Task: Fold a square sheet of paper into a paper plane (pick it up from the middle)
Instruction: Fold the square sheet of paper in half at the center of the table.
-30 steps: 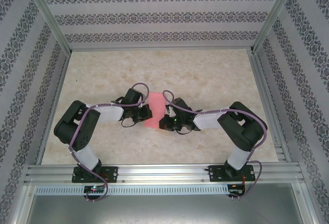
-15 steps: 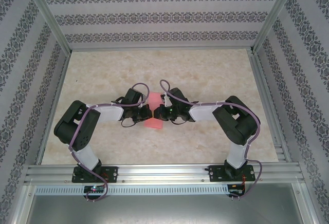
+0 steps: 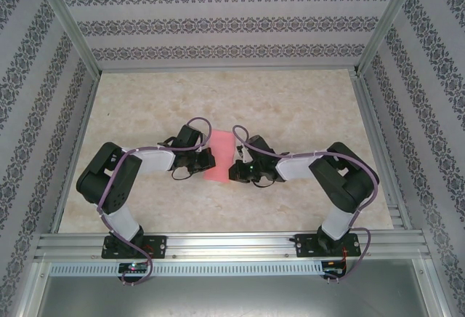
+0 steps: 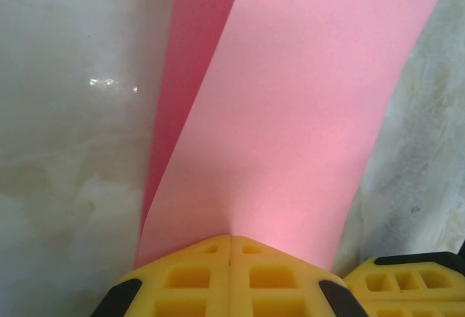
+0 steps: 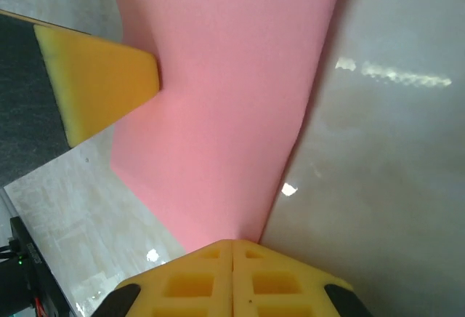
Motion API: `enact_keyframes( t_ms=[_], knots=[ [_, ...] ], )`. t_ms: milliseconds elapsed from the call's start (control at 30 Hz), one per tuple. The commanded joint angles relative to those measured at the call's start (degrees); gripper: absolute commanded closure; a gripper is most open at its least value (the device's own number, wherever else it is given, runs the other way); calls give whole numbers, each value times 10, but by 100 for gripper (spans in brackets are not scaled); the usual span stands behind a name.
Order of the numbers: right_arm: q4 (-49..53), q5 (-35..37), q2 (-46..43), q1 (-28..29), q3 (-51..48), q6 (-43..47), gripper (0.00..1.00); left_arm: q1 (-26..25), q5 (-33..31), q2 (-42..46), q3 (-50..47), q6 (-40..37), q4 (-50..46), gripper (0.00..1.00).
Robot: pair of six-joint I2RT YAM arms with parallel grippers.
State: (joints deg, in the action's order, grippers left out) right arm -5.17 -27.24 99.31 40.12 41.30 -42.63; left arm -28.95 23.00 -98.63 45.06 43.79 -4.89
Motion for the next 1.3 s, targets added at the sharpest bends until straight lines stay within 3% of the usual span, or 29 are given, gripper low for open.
enact_keyframes(
  t_ms=[0, 367, 600, 1267],
  knots=[
    [27, 24, -20, -13, 37, 19, 93, -3, -80, -36, -14, -24, -75, 100],
    [16, 40, 110, -55, 179, 27, 93, -2, -74, -38, -7, -31, -86, 100],
    [-57, 30, 167, -105, 189, 6, 93, -4, -72, -49, 3, -53, -118, 100],
    [10, 134, 186, -152, 243, -31, 93, -7, -72, -51, 6, -73, -139, 100]
  ],
)
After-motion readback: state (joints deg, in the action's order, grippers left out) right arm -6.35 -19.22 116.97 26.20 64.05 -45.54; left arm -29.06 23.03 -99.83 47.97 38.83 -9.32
